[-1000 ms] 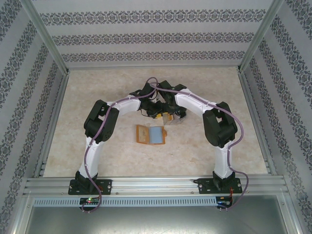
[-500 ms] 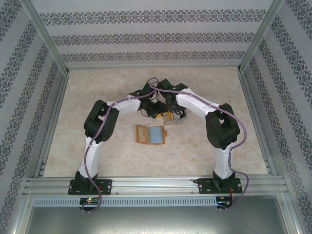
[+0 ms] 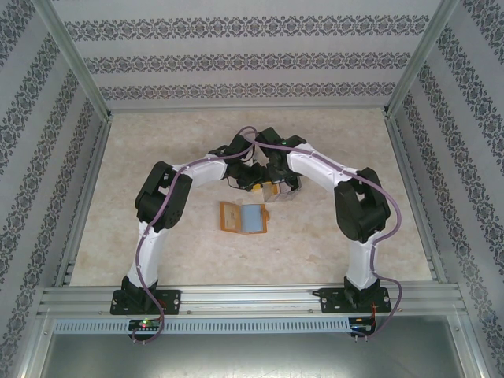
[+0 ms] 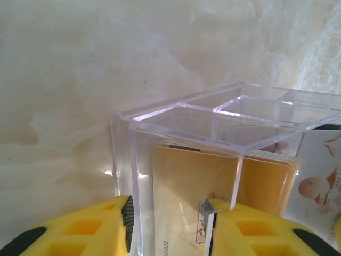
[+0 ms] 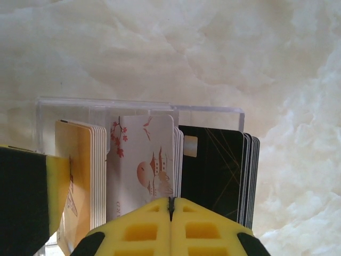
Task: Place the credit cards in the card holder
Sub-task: Pick up the credit card from the storage box, then insert the credit card into the card slot.
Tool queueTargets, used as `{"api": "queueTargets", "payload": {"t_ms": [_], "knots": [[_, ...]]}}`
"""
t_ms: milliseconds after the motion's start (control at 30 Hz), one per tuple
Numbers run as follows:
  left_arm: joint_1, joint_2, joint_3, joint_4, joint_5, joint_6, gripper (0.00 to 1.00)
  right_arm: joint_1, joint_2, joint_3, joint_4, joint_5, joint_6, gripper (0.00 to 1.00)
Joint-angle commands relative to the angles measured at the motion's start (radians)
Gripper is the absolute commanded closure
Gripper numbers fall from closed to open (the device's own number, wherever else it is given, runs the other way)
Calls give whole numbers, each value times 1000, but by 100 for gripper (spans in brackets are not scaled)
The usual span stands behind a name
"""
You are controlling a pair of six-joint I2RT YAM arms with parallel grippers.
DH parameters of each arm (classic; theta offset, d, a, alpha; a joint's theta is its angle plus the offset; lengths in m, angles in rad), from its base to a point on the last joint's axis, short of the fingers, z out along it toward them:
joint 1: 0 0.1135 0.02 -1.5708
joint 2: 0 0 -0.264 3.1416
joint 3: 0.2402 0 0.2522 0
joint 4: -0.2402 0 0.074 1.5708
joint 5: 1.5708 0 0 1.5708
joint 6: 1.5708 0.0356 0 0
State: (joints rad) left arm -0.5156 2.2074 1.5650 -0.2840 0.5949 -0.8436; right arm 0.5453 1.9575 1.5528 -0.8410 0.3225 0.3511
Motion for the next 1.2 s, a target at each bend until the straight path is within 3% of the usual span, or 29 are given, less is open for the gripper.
{"api": "queueTargets", "payload": {"t_ms": [0, 533, 767, 1000, 1167], "knots": [[-3, 0, -35, -78, -43, -2, 60, -13, -63, -17, -29, -9, 23, 98], [-2, -115, -38, -59, -63, 34, 51, -35, -313, -152, 119, -210, 264, 100], [13, -264, -132, 16, -90, 11, 38, -87, -466, -303, 282, -352, 415, 100], [71, -346, -264, 297, 106, -134, 30, -105, -571, -433, 410, -413, 635, 100], [71, -336, -298, 430, 197, -222, 29, -105, -582, -467, 506, -498, 687, 100]]}}
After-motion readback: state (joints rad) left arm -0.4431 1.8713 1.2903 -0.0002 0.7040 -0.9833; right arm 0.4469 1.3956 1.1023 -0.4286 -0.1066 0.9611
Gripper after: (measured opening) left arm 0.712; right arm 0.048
